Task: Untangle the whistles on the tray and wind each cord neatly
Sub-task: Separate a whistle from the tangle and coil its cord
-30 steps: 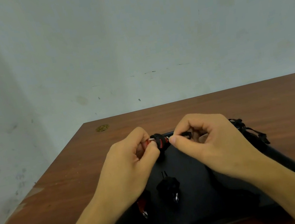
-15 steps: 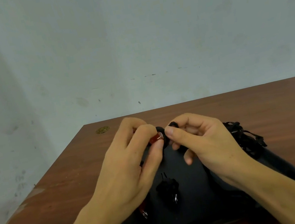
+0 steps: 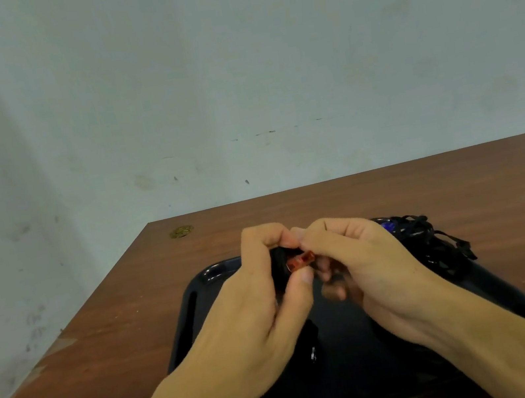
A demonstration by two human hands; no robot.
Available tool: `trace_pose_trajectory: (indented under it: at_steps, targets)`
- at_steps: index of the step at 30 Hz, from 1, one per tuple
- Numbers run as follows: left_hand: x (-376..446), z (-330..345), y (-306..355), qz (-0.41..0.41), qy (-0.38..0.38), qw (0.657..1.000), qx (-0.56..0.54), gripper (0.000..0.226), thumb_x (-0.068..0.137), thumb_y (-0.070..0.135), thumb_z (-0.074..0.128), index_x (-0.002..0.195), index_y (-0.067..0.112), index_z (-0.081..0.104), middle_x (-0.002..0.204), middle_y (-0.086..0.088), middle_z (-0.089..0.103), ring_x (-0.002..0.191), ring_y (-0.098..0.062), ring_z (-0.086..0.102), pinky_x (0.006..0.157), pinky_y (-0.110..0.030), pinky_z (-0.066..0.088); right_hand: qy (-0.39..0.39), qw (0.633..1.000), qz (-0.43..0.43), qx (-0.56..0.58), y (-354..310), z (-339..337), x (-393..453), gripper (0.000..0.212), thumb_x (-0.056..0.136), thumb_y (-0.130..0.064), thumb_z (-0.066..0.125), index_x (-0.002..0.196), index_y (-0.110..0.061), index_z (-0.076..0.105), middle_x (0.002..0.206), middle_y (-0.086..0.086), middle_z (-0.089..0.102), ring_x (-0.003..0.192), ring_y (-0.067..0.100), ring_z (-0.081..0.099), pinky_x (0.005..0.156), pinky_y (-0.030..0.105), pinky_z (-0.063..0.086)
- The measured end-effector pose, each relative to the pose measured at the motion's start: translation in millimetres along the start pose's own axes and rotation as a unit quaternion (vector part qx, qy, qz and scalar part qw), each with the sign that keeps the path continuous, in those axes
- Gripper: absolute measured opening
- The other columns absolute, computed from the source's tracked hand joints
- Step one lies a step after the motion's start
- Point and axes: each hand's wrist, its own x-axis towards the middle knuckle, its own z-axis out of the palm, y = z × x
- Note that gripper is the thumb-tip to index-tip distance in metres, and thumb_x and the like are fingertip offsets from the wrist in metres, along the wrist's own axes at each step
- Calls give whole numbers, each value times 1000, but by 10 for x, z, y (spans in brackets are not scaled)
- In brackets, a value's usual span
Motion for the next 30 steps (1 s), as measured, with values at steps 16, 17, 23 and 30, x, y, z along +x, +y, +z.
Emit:
trace_pose_trajectory:
  at_steps: [16,17,23,30]
  targets:
    - [42,-78,-100,-51,-22,991,123,27,98,39,44,117,43,26,68,8,60,57,-12,60,48,-26,42,-6,951,-190,-243,59,-82,17,6,83,-31,75,83,-32,70,84,-5,69,75,8,63,63,30,55]
    - [42,-79,-100,-52,-21,990,131,28,98,40,43,119,43,25,71,9,62,59,-11,61,51,-28,44,1,938,-210,-276,64,-93,15,6,84,-31,73,84,-34,69,85,-8,68,77,9,64,63,27,54]
    - [33,-52,-121,-30,-6,993,117,34,100,45,42,134,43,35,114,20,60,97,-3,62,77,-24,49,40,878,-292,-378,85,-132,45,7,85,-36,67,92,-36,69,90,-18,68,80,13,64,59,13,45]
    - [29,-55,-128,-58,51,997,20,38,99,43,45,137,44,47,104,28,65,79,5,63,69,-11,45,97,867,-330,-361,116,-184,93,12,86,-23,75,97,-27,76,85,-18,72,75,12,68,59,11,46]
